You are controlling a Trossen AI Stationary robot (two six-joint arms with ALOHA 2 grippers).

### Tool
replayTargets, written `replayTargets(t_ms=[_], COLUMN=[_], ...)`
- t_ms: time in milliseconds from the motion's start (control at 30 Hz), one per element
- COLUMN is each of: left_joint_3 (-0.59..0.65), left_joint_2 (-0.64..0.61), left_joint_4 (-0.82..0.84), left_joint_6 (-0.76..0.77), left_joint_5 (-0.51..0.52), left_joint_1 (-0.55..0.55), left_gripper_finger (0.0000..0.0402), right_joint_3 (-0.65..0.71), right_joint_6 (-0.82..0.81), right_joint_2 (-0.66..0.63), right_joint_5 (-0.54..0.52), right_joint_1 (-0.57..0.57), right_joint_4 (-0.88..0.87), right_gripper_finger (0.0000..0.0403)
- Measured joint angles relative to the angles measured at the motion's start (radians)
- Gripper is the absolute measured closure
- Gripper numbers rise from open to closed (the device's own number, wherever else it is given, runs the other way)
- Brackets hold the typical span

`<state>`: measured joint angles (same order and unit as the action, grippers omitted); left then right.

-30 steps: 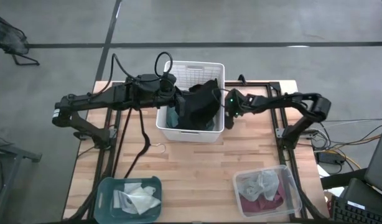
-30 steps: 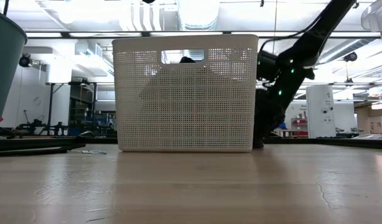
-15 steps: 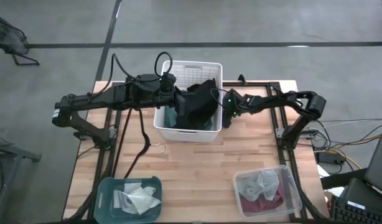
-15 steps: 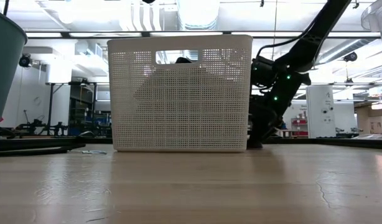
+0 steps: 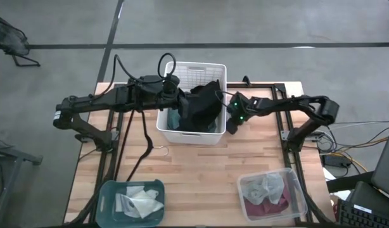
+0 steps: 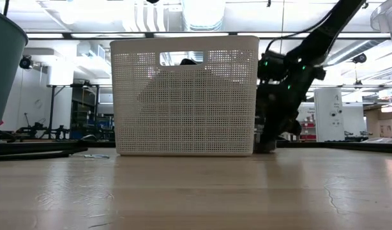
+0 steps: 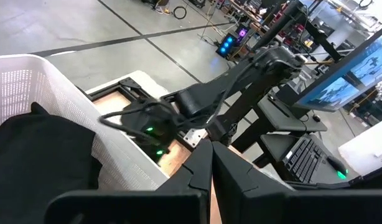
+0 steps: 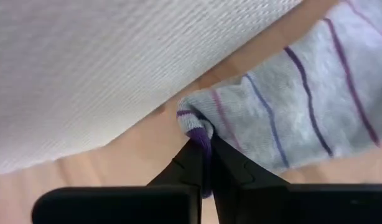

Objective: Pick & Place Cloths
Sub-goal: Put the gray sock into the dark blue bin

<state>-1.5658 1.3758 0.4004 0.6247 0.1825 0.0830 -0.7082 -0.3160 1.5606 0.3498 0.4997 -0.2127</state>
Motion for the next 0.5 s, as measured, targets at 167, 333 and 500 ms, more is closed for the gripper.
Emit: replayTargets(t_ms=[167, 333, 500], left_joint_3=[0.001, 0.001, 0.001], left_joint_2=[0.002, 0.002, 0.005], left_joint_4=[0.0, -0.002, -0.006], left_joint_6=[-0.038, -0.098, -0.164], left_joint_5=[-0.008, -0.067, -0.139], left_joint_1=[-0.001, -0.001, -0.001], left_gripper_finger=[0.039, 0.039, 0.0389], right_joint_3=[0.0, -0.001, -0.016], right_joint_6=[-0.036, -0.113, -0.281], right_joint_2=[-0.166, -0.406, -0.62], right_joint_5=[-0.016, -0.064, -0.084], right_joint_1=[-0.042, -0.098, -0.155], right_joint_4=[-0.125, -0.242, -0.318], right_gripper_finger=[0.0393, 0.0394, 0.0393])
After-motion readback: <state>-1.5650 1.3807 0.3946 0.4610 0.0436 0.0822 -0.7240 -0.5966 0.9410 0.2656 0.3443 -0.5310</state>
